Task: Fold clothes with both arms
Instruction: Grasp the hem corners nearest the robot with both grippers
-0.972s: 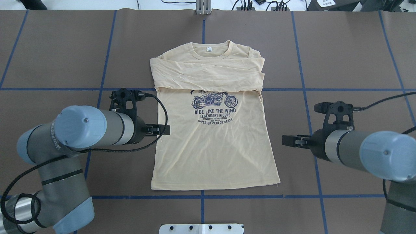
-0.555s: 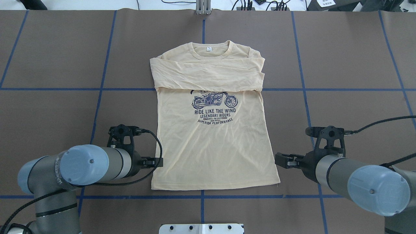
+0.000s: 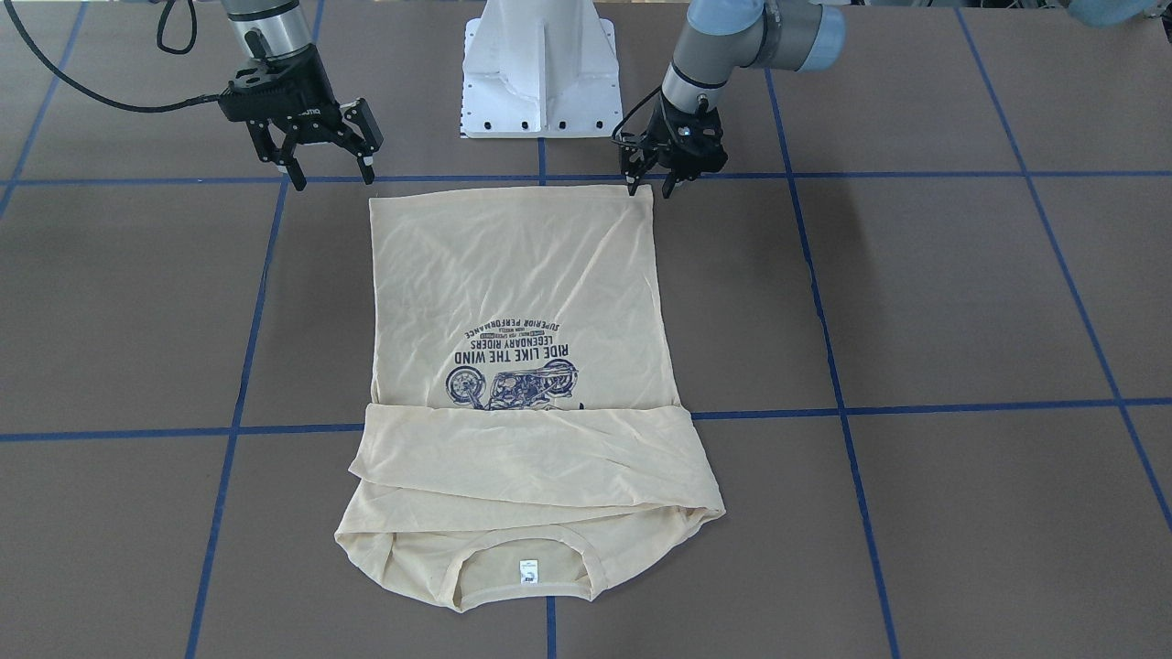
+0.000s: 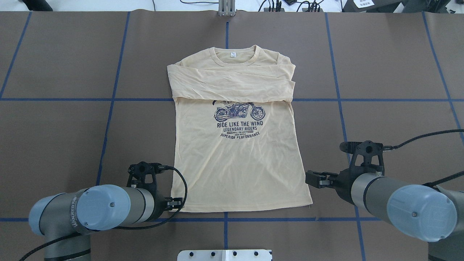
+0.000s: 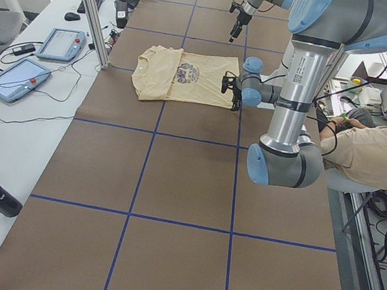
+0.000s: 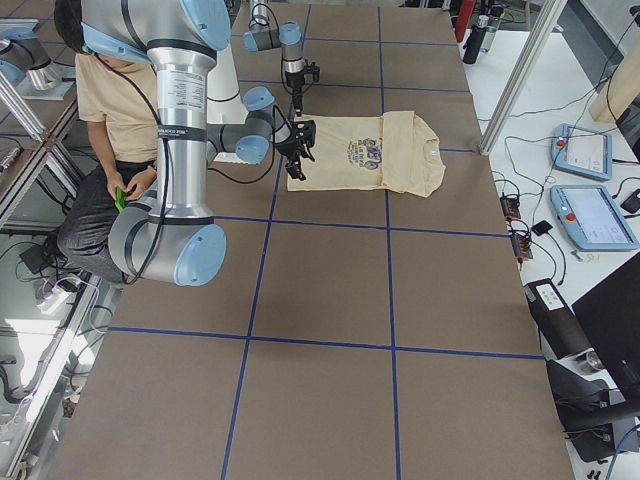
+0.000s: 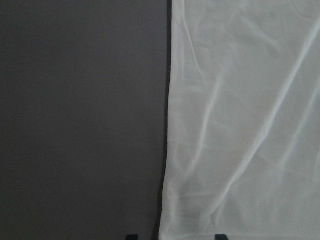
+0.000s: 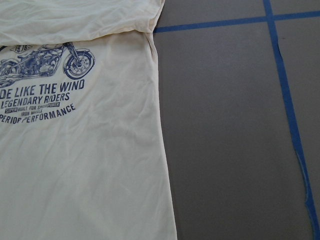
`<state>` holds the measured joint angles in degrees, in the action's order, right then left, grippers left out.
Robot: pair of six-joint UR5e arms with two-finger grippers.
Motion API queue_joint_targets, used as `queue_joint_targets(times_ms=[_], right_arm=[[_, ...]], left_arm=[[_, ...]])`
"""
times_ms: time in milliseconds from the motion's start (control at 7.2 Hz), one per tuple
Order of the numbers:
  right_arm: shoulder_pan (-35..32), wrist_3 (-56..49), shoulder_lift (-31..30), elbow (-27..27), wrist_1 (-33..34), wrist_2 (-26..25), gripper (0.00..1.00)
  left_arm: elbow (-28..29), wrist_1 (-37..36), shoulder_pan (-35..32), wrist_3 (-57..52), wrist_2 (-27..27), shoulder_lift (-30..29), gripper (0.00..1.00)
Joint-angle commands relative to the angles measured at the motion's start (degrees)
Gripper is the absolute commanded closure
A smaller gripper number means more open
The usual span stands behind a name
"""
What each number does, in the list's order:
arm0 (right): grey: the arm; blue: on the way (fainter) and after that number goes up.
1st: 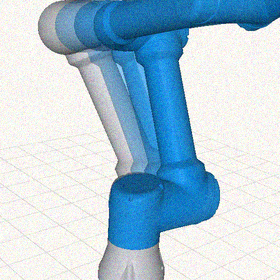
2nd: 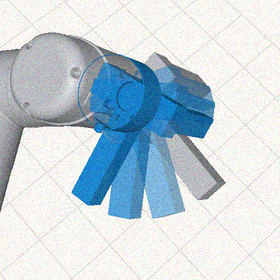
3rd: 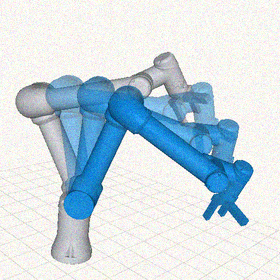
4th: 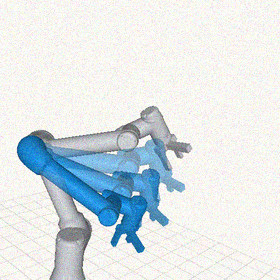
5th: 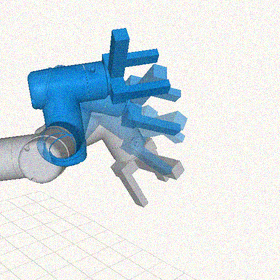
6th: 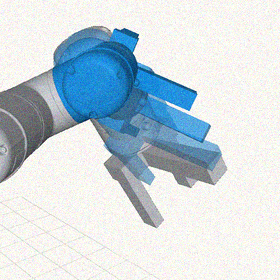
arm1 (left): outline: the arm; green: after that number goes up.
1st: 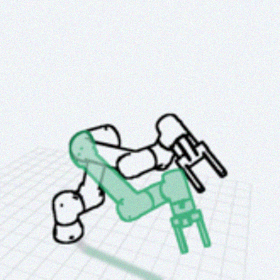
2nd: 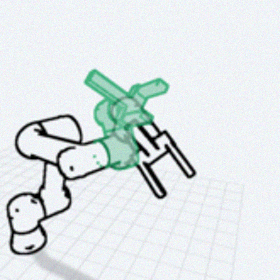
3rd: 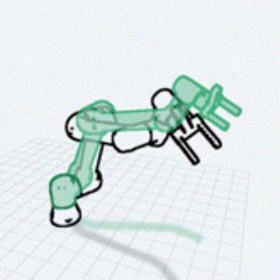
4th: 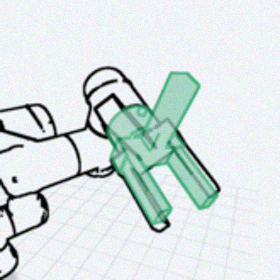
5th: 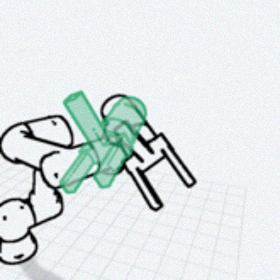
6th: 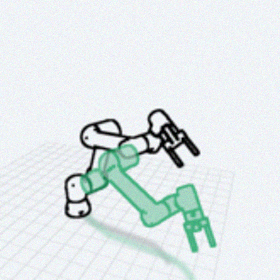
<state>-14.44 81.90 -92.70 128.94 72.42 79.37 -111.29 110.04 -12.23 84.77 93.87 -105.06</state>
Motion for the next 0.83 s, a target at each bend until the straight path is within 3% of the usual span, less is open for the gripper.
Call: queue_joint_targets(times_ms=[0, 694], right_arm=[[0.02, -0.07, 0.07, 0.0, 0.0, 0.0, 0.0], [0.02, -0.07, 0.07, -0.09, 0.0, 0.0, 0.0]], left_arm=[[0.02, 0.0, 0.19, 0.13, 0.0, -0.06, 0.47], [0.63, 0.0, 0.71, 0.13, 0.09, 0.03, 0.52]])
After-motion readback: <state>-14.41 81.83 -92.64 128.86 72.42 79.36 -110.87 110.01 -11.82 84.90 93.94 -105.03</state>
